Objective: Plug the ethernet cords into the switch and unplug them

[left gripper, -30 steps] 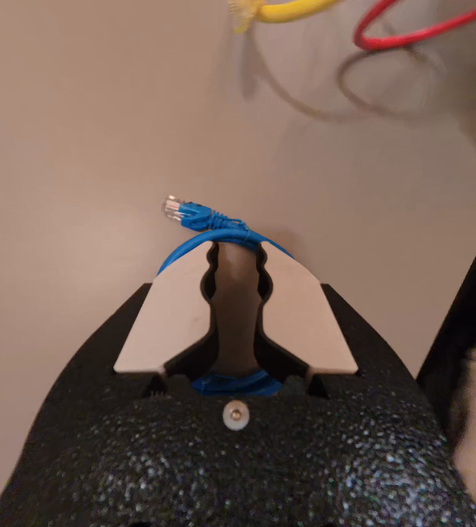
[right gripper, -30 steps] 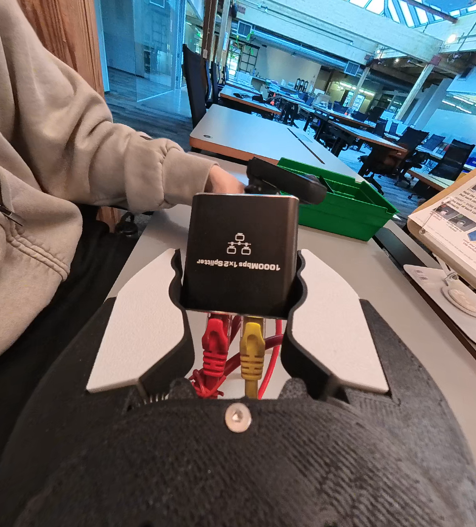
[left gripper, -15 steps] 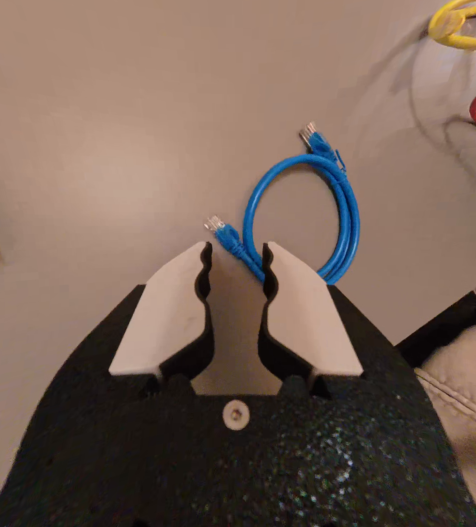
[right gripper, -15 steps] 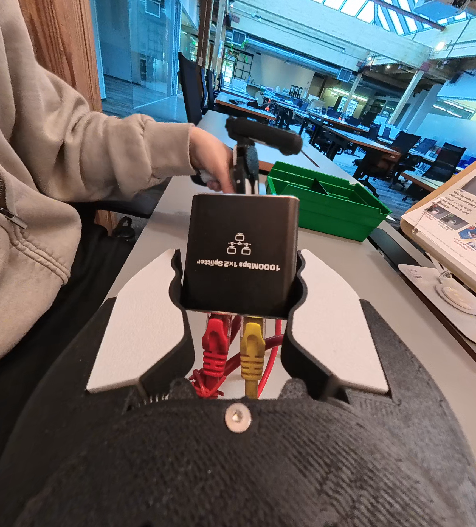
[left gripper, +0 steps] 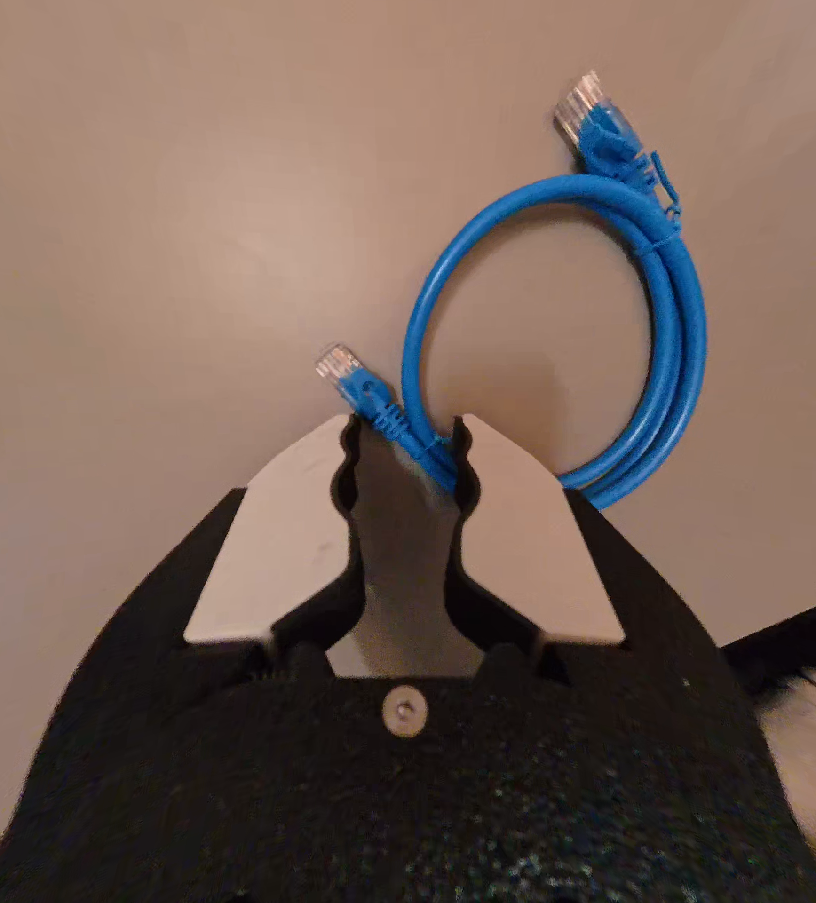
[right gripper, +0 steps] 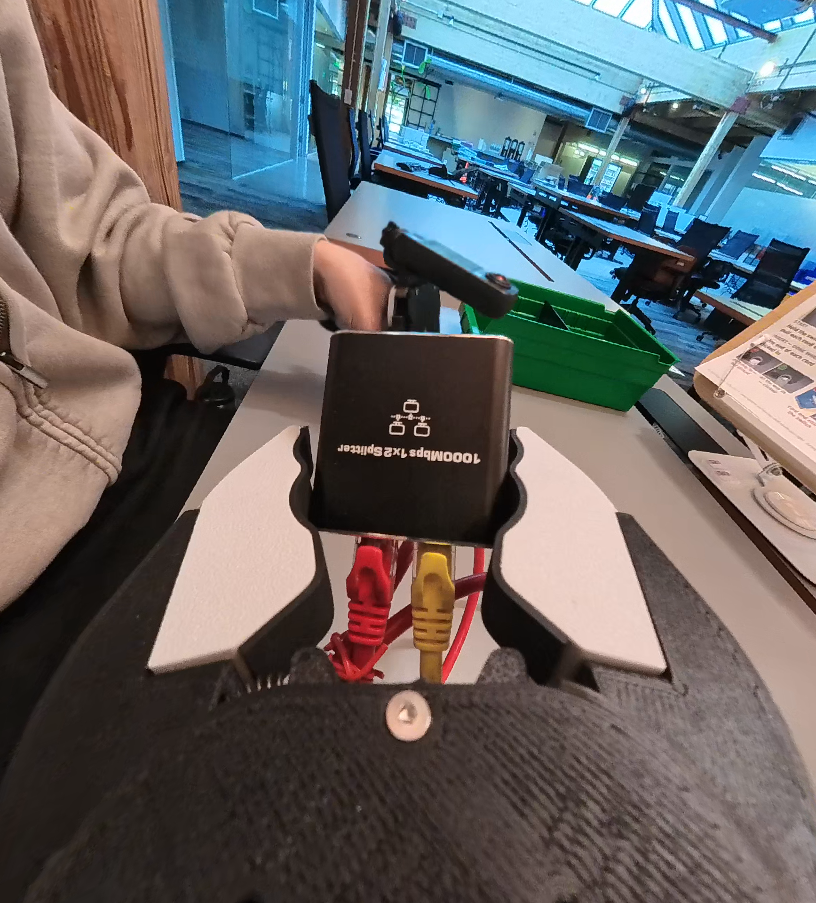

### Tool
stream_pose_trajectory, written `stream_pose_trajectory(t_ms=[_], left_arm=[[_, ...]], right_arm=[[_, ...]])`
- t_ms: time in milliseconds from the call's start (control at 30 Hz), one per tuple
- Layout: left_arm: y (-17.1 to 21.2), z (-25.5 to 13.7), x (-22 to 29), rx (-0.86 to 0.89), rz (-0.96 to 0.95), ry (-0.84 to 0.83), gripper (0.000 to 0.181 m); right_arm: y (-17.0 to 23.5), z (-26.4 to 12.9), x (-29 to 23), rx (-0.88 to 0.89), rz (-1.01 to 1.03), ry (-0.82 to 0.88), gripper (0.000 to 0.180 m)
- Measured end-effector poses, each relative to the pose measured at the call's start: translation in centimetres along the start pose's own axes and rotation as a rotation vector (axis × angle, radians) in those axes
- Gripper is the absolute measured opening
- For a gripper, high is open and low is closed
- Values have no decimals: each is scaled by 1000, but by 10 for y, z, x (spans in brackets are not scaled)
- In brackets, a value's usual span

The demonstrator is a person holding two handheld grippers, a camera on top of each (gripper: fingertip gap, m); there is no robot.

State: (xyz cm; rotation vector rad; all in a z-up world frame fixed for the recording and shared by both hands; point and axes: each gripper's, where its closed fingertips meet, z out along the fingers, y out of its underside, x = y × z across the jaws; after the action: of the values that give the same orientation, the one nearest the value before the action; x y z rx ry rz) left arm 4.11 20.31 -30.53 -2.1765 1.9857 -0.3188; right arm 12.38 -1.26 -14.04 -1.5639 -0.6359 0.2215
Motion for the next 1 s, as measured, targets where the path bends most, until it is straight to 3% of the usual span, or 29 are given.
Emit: stream_pose_trajectory(t_ms=[100,200,267,367,467,567,700,900,1000], left_arm=[[-4,7,1,8,131,23,33],[-19,10,2,60,443,44,30],[-24,8,-4,53,547,-24,28],[-36,-6,-4,82,472,-70,24],[-41,-18,31,161,390,68,25],[-30,-11,71,106,279,249,29],[-35,3,89,86,137,331,30],[-36,17,98,35,218,245,29],[-38,20,101,53,364,167,25]], right_arm=[[0,-1,1,8,6,-1,76],[-1,-1,0,8,2,-3,76],[-1,-1,0,3,0,-3,76],[-1,-2,0,-1,-2,3,76],[0,-3,0,-1,-1,1,76],[0,-3,0,6,4,-2,76],[0,-2,-1,6,6,-8,76],[0,-4,0,10,6,-4,76],[0,-4,0,13,6,-3,76]])
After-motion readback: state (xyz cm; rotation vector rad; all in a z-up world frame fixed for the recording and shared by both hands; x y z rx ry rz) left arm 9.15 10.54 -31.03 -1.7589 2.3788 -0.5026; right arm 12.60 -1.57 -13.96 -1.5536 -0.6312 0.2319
